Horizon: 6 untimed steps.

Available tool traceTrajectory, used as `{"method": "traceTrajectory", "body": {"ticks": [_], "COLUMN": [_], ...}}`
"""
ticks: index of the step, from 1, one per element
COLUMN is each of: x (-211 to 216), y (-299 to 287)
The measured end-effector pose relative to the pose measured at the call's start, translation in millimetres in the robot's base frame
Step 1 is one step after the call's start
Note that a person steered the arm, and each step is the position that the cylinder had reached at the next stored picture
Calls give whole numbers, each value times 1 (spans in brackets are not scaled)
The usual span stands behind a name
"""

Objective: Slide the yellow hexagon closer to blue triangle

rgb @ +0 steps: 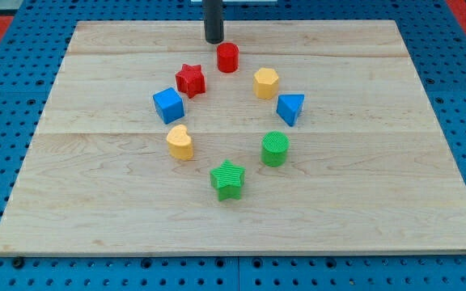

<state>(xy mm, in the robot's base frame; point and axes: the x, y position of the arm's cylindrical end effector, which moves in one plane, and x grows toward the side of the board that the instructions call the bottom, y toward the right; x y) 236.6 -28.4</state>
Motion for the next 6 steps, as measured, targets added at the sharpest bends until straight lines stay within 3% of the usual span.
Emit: {"method": "traceTrajectory", "body": {"ticks": [1, 2, 6], "x": [0, 29, 93], "y": [44, 60, 77]}}
